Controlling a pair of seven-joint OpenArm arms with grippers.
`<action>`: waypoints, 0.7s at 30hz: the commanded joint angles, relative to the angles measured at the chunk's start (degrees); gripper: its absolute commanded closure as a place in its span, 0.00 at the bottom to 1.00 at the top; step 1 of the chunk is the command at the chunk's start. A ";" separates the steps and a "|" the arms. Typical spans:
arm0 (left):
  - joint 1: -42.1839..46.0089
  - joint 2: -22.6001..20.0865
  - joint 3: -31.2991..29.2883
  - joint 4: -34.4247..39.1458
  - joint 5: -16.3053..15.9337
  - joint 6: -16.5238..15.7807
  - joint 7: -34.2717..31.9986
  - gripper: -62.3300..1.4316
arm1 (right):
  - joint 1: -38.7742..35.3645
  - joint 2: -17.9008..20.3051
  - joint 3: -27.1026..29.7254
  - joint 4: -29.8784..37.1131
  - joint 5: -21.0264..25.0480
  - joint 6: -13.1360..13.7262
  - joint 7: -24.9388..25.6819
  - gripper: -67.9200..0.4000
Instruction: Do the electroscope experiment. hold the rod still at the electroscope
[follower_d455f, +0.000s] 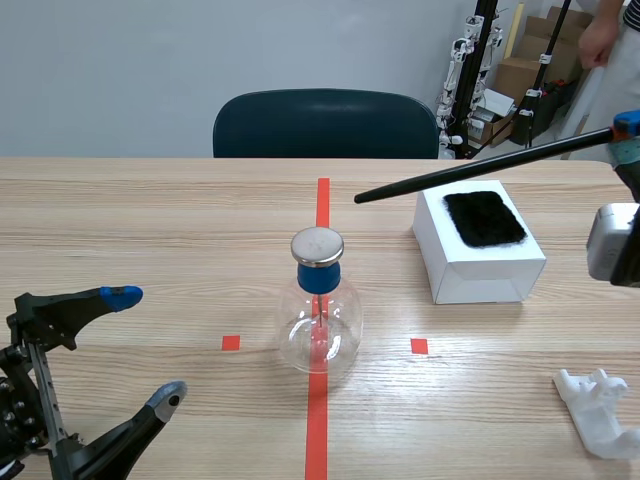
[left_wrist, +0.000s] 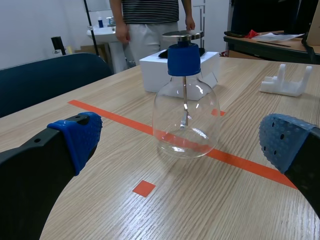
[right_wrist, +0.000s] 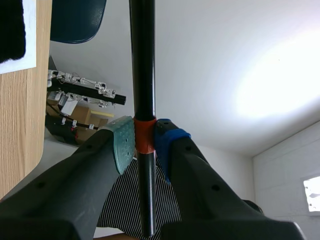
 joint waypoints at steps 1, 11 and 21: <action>-0.31 -0.66 -0.17 0.98 -0.79 -0.13 -1.18 0.00 | 2.21 0.00 -0.31 1.07 -0.44 -0.79 -0.79 0.99; -0.33 -0.66 -0.17 0.98 -0.79 -0.13 -1.16 0.00 | 6.19 0.02 -6.34 1.05 -4.04 0.68 -3.69 0.99; -0.31 -0.66 -0.17 0.98 -0.79 -0.13 -1.18 0.00 | 8.07 0.00 -9.94 1.05 -5.86 1.31 -5.38 0.99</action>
